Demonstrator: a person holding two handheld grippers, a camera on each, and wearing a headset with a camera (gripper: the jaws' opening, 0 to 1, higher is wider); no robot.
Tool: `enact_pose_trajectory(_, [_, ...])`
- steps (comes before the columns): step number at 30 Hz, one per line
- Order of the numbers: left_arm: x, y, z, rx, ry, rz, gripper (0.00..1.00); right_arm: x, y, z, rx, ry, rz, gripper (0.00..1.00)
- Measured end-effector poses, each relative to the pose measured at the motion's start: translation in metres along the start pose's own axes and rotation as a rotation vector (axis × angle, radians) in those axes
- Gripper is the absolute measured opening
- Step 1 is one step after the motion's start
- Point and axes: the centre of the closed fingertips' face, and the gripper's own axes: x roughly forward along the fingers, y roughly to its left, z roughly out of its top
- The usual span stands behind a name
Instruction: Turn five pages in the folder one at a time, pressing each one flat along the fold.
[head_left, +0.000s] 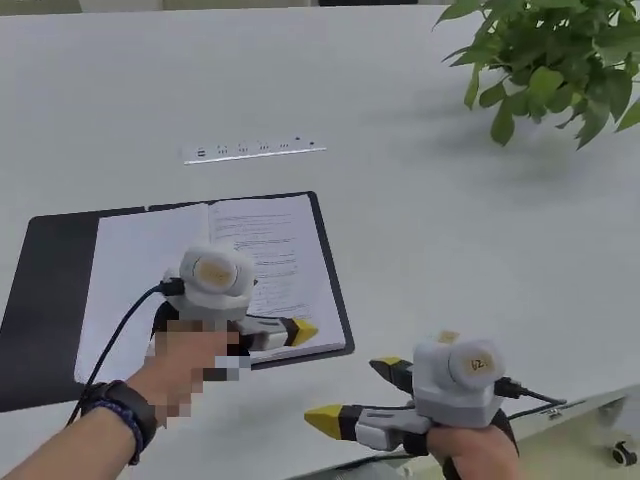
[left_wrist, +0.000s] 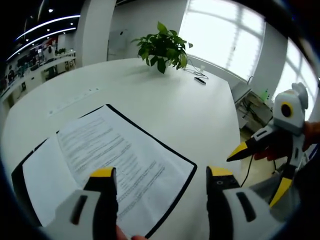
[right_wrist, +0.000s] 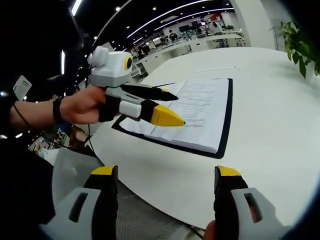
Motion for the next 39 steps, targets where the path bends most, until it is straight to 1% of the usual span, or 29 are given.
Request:
enact_pose_trajectory(2, [0.006,0.0,-0.001,-0.001,0.004,0.007,0.73,0.001,-0.001,-0.003,-0.005,0.013,0.008,0.78])
enact_pose_trajectory(4, [0.014,0.001,-0.003,-0.006,0.014,0.015,0.73,0.002,-0.003,-0.003,-0.011,0.023,0.009,0.78])
enact_pose_trajectory(6, [0.021,0.0,-0.005,-0.004,0.024,0.023,0.73,0.001,-0.005,-0.001,-0.015,0.021,0.011,0.78])
enact_pose_trajectory(9, [0.028,0.001,-0.003,-0.013,0.024,0.044,0.74,0.001,-0.007,0.002,-0.02,0.023,0.018,0.78])
enact_pose_trajectory(10, [0.031,0.0,-0.002,-0.009,0.021,0.053,0.75,0.001,-0.008,0.001,-0.023,0.028,0.017,0.78])
enact_pose_trajectory(13, [0.039,-0.002,-0.002,0.011,0.028,0.068,0.75,0.001,-0.011,0.0,-0.022,0.035,0.017,0.78])
enact_pose_trajectory(16, [0.047,-0.004,-0.006,0.024,0.048,0.069,0.75,0.0,-0.012,-0.002,-0.022,0.044,0.021,0.78])
enact_pose_trajectory(17, [0.051,-0.004,-0.008,0.031,0.054,0.076,0.75,0.0,-0.013,-0.002,-0.024,0.047,0.022,0.77])
enact_pose_trajectory(19, [0.055,-0.004,-0.012,0.069,0.074,0.09,0.74,0.001,-0.013,-0.005,-0.025,0.057,0.024,0.77])
enact_pose_trajectory(23, [0.061,-0.002,-0.017,0.084,0.099,0.103,0.75,0.002,-0.015,-0.007,-0.023,0.065,0.029,0.77])
enact_pose_trajectory(24, [0.061,0.001,-0.021,0.108,0.118,0.119,0.74,0.002,-0.014,-0.007,-0.023,0.067,0.031,0.77])
enact_pose_trajectory(25, [0.061,0.002,-0.024,0.132,0.135,0.124,0.73,0.002,-0.014,-0.007,-0.024,0.067,0.033,0.76])
enact_pose_trajectory(26, [0.061,0.005,-0.029,0.166,0.154,0.139,0.72,0.002,-0.014,-0.006,-0.026,0.068,0.035,0.76])
enact_pose_trajectory(27, [0.061,0.004,-0.033,0.173,0.165,0.139,0.71,0.002,-0.014,-0.007,-0.027,0.069,0.035,0.76])
enact_pose_trajectory(28, [0.061,0.002,-0.03,0.158,0.141,0.136,0.71,0.003,-0.014,-0.007,-0.027,0.071,0.036,0.76])
enact_pose_trajectory(30, [0.06,0.003,-0.029,0.15,0.14,0.134,0.71,0.004,-0.015,-0.007,-0.026,0.073,0.038,0.76])
enact_pose_trajectory(36, [0.059,0.004,-0.03,0.153,0.138,0.119,0.7,0.008,-0.015,-0.004,-0.026,0.076,0.045,0.75])
enact_pose_trajectory(39, [0.058,0.008,-0.028,0.15,0.129,0.111,0.67,0.011,-0.014,-0.002,-0.037,0.078,0.053,0.74])
